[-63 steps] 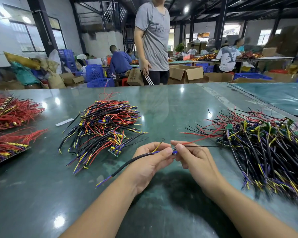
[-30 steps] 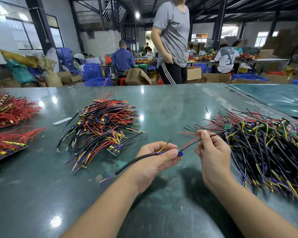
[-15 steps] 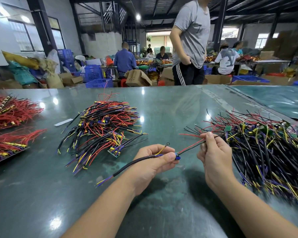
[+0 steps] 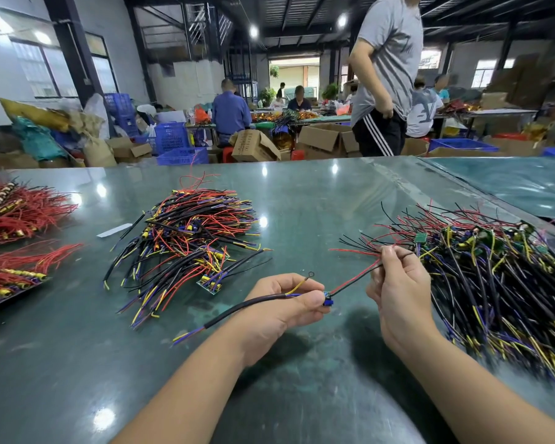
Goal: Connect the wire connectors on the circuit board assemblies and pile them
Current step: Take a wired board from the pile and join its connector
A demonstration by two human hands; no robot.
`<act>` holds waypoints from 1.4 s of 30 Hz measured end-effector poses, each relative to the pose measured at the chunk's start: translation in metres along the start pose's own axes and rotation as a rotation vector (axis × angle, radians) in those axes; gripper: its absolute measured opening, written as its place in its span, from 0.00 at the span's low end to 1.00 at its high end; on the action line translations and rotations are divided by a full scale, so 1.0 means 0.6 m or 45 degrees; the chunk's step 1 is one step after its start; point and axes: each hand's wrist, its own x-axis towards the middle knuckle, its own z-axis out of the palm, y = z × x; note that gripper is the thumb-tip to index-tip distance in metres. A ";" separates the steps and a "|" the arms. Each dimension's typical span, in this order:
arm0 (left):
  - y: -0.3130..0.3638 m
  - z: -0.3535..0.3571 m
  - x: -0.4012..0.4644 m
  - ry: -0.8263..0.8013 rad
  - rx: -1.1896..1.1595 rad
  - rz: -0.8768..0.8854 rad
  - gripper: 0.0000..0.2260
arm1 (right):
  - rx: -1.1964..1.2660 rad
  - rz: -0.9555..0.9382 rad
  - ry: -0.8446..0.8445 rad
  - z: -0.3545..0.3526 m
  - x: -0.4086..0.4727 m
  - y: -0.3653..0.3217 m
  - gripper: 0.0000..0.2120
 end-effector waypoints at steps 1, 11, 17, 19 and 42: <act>0.000 0.000 0.000 0.001 0.000 0.000 0.03 | 0.010 -0.001 0.006 -0.001 0.000 -0.001 0.10; 0.000 -0.002 0.000 -0.017 0.007 0.002 0.04 | -0.094 -0.053 0.041 -0.006 0.000 -0.001 0.12; 0.001 -0.002 -0.002 -0.015 0.030 -0.011 0.05 | -0.220 -0.144 0.076 -0.013 0.013 0.004 0.13; 0.000 -0.002 -0.002 -0.005 0.044 -0.015 0.03 | -0.341 -0.208 0.081 -0.018 0.019 0.009 0.12; 0.004 -0.001 -0.002 0.005 0.059 -0.004 0.03 | -0.350 -0.224 0.184 -0.017 0.018 0.004 0.16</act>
